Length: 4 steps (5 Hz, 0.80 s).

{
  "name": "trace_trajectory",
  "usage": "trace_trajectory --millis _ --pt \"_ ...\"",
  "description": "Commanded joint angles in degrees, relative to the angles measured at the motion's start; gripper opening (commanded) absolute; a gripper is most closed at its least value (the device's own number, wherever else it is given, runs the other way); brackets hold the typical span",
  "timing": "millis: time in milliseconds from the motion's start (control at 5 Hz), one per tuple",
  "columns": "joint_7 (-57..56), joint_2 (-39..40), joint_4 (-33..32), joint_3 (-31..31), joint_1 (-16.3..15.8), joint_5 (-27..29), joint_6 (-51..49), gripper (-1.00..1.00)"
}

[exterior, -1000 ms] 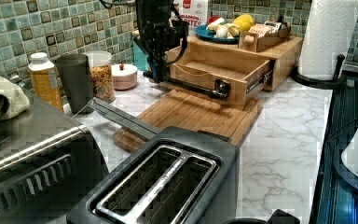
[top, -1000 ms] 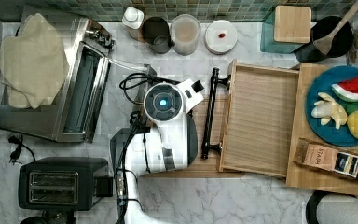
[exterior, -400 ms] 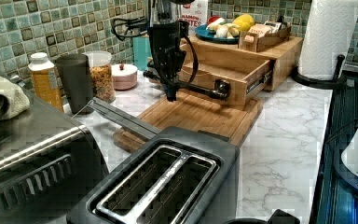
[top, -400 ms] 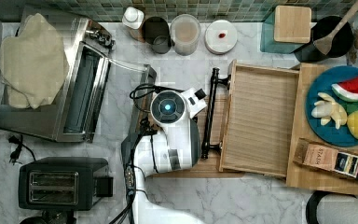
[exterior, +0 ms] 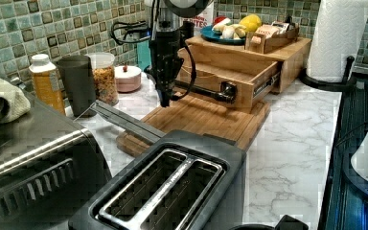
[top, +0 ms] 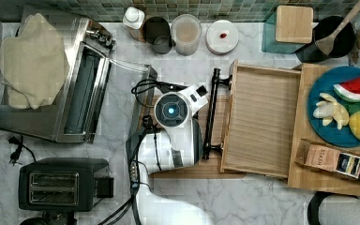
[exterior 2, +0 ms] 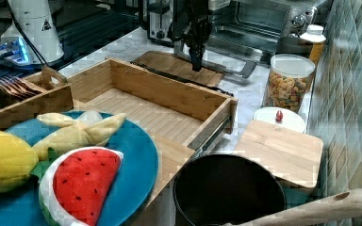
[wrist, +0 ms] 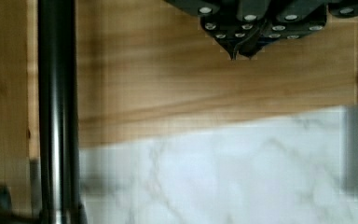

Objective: Close the drawer.

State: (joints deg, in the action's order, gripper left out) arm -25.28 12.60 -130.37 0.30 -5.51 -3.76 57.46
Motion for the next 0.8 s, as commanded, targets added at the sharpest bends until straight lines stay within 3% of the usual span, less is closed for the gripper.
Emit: trace_trajectory --millis 200,800 --pt "-8.3 -3.3 3.6 -5.9 5.5 -2.6 -8.2 -1.0" --pt "-15.1 -4.9 2.1 -8.1 9.0 -5.1 -2.6 -1.0"
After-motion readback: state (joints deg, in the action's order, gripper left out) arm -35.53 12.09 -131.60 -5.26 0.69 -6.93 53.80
